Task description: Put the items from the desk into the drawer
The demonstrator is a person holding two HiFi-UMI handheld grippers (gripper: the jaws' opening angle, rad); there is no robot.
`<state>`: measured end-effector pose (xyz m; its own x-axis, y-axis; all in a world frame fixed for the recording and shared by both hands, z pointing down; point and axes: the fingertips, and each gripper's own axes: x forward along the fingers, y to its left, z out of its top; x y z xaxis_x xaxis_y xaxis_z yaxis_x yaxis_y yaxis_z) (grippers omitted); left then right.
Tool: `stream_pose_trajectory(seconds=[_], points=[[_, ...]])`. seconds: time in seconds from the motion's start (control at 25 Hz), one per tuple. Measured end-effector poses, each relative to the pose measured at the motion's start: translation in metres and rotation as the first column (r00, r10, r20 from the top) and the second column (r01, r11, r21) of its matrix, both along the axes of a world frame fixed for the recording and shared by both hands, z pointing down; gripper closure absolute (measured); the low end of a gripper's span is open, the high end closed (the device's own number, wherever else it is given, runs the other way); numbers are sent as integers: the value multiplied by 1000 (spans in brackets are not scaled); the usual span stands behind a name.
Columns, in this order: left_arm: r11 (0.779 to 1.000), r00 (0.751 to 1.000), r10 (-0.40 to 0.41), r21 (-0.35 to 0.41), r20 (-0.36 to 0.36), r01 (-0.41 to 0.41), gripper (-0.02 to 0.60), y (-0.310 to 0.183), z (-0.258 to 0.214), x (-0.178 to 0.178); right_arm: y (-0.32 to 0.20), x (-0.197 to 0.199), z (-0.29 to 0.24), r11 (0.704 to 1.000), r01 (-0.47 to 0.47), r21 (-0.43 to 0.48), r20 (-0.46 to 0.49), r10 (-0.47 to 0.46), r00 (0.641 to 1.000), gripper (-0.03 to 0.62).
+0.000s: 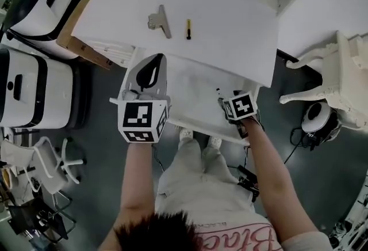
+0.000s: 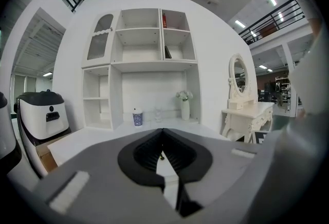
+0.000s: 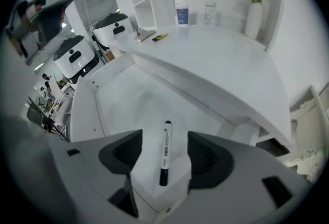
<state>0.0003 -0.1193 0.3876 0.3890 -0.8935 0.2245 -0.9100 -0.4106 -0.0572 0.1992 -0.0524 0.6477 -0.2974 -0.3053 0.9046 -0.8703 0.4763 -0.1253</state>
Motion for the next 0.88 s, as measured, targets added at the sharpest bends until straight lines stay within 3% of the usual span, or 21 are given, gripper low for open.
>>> stream_pose_trajectory(seconds=[0.2, 0.4, 0.6, 0.88], points=[[999, 1000, -5, 49, -20, 6, 574, -1, -24, 4, -8, 1, -41, 996, 51, 66, -13, -50, 999, 331], [995, 999, -18, 100, -38, 22, 574, -2, -52, 6, -22, -3, -95, 982, 67, 174, 38, -75, 996, 334], [988, 999, -14, 154, -48, 21, 574, 1, -77, 11, -27, -3, -155, 947, 91, 307, 27, -105, 994, 372], [974, 999, -5, 227, -49, 16, 574, 5, -111, 19, -32, 1, -234, 875, 64, 480, 50, -100, 994, 478]])
